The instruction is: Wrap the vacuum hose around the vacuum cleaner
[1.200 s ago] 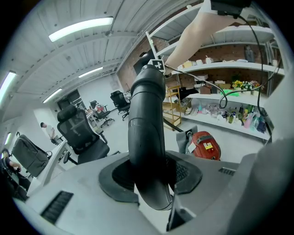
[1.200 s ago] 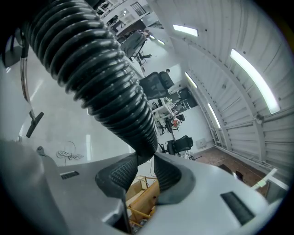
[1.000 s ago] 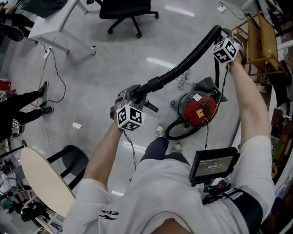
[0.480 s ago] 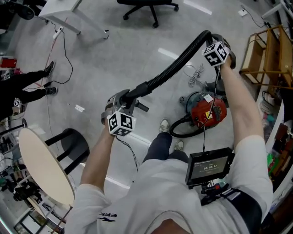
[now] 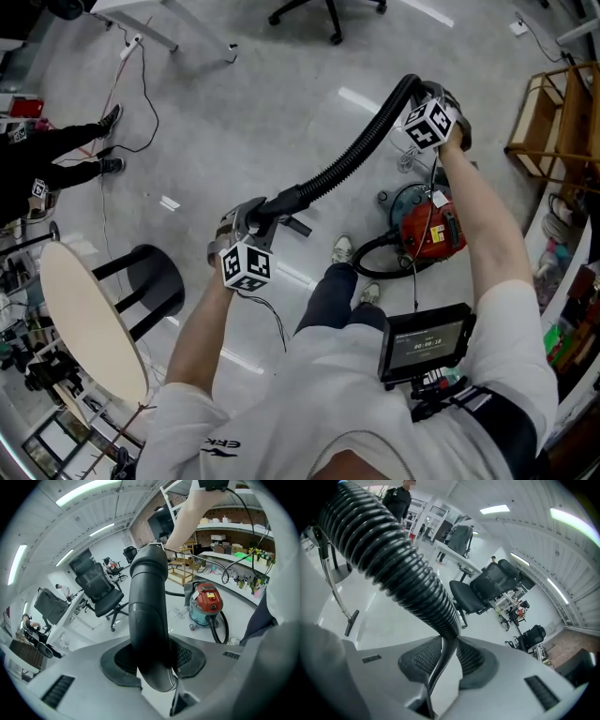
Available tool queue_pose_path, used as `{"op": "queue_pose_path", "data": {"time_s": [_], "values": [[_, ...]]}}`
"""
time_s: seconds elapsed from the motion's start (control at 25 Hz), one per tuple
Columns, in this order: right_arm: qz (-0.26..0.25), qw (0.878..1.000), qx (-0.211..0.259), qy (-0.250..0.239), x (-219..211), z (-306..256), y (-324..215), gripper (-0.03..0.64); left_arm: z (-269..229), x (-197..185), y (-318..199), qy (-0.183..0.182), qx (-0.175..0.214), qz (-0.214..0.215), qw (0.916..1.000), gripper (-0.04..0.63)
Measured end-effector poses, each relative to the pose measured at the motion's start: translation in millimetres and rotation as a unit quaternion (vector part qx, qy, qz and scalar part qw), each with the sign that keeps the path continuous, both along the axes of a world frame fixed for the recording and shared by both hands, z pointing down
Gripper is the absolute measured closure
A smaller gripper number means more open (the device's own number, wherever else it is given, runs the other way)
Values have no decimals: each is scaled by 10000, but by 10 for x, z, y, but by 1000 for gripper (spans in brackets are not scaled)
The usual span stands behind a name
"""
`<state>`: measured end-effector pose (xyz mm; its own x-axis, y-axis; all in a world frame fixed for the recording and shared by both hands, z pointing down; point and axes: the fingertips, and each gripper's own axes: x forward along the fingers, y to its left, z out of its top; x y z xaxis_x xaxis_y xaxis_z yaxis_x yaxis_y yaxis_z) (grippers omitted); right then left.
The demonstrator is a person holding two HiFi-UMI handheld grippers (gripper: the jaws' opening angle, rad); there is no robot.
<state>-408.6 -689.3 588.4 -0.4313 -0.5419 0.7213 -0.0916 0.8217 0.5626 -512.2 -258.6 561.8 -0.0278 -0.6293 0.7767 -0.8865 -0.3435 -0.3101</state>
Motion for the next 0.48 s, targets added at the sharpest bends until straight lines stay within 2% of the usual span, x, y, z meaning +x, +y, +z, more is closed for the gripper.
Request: {"op": "queue_pose_path", "data": {"time_s": [0.28,0.4,0.48], "values": [[-562,9982,150,114,-29,223,510,514,78,124,312,43,-198,-68,9998,456],[-948,9948,362,39,-93,185,760,448,109,176,407,81,-252,-105,9996,456],[-1290,9903,515,-27,-149,121,964,445,131,222,445,95,-280,-122,9995,456]]}}
